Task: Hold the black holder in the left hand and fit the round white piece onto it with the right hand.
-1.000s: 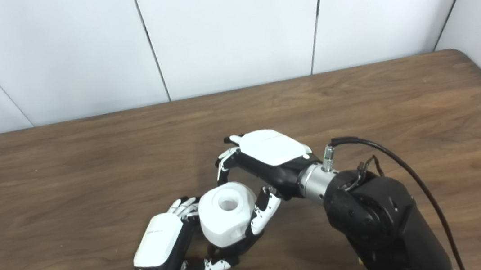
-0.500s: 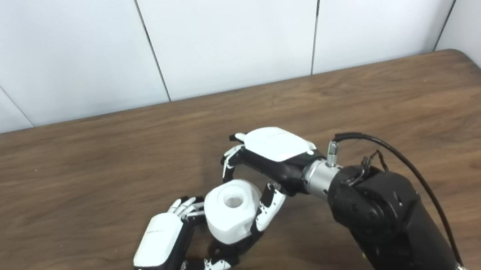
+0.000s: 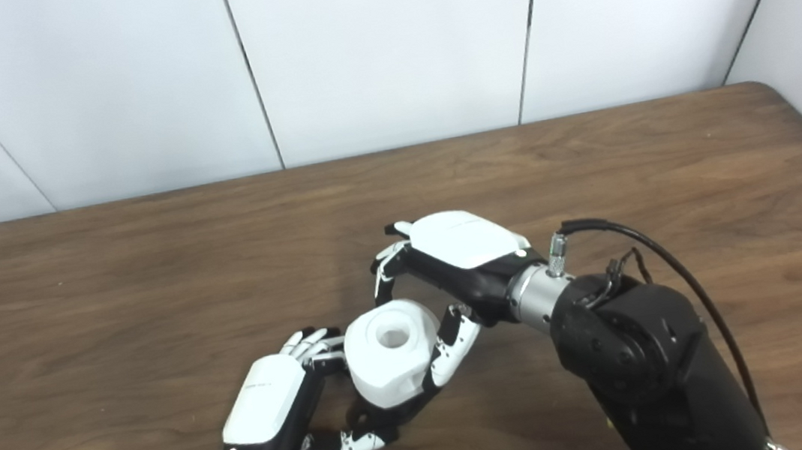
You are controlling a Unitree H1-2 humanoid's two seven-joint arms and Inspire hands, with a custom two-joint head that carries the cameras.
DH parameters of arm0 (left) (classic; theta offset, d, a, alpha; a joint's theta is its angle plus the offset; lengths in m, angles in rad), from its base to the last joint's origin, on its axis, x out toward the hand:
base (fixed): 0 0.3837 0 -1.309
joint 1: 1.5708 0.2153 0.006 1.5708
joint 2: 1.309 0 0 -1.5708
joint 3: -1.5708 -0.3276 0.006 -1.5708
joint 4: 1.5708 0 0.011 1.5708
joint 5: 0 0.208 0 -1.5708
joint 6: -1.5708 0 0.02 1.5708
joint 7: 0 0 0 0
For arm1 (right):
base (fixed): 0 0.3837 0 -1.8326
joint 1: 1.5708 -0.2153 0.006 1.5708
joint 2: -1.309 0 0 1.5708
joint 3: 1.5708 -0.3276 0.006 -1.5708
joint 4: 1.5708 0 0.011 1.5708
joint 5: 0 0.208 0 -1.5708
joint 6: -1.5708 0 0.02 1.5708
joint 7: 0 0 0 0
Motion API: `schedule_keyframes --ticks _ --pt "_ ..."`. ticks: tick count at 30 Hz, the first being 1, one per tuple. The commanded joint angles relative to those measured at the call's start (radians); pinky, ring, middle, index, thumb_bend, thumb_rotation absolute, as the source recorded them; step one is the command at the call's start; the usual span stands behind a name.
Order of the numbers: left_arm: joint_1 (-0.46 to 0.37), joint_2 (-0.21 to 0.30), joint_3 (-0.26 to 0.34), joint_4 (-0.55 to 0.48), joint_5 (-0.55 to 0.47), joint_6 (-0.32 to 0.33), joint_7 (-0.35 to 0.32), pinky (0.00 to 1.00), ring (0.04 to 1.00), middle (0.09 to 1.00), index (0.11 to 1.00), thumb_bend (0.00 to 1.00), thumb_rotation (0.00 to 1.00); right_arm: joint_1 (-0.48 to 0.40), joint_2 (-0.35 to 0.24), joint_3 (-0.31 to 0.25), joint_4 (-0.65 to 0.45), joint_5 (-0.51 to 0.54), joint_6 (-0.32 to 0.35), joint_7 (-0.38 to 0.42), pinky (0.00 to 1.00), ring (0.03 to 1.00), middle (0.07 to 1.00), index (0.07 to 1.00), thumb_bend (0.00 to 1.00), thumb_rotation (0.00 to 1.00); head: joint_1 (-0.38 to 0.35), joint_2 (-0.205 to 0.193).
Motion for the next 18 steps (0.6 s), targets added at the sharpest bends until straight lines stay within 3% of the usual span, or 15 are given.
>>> schedule_keyframes --ticks 1,18 --pt "-0.002 0.004 -0.008 0.015 0.009 -0.007 -0.014 0.95 0.888 0.797 0.486 0.52 0.04 -0.023 0.005 0.0 -0.018 0.001 -0.025 -0.028 1.0 0.988 0.834 0.482 0.53 0.14 0.0 0.0" --pt "-0.002 -0.002 -0.009 0.009 0.014 0.0 -0.019 0.95 0.891 0.799 0.486 0.52 0.04 -0.002 0.003 0.021 -0.017 -0.004 -0.034 -0.053 1.0 0.976 0.825 0.481 0.53 0.14 0.007 0.01"
